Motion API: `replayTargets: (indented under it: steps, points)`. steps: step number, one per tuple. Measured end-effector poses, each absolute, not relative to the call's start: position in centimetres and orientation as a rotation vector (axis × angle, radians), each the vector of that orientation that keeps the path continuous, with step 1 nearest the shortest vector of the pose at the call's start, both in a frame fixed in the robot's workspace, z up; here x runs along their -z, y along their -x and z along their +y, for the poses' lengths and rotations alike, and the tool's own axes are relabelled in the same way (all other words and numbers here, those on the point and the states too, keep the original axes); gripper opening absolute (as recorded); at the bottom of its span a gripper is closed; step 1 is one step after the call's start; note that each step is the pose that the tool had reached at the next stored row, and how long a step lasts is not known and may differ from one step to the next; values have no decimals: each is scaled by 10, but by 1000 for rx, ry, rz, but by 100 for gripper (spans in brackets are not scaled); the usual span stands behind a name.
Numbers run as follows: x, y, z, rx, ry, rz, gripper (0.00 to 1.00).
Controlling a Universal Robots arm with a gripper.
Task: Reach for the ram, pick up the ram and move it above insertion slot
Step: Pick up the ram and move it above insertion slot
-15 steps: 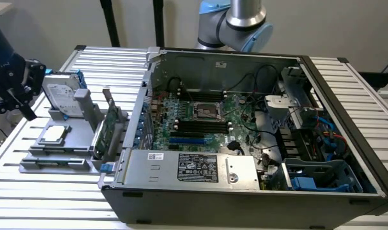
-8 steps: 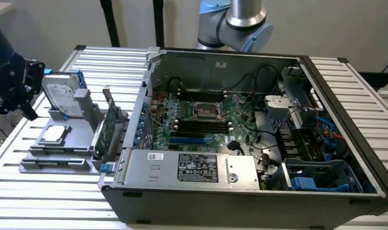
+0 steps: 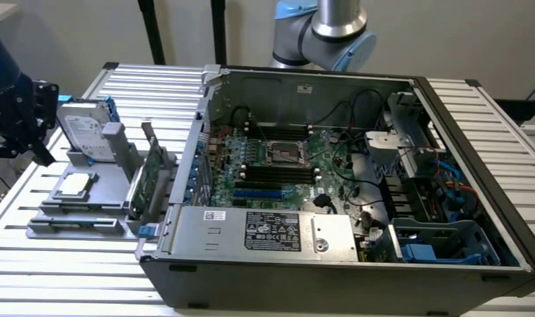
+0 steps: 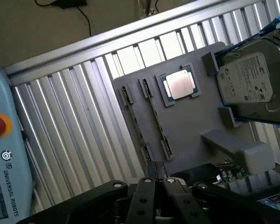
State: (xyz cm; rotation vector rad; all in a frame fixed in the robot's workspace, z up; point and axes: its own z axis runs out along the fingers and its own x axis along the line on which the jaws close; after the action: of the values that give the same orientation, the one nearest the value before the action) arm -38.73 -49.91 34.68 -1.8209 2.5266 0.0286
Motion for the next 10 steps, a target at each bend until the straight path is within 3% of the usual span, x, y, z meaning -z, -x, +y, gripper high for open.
replayTargets:
  steps: [10]
  points:
    - [-343, 387, -499, -31, 2040, 2348, 11]
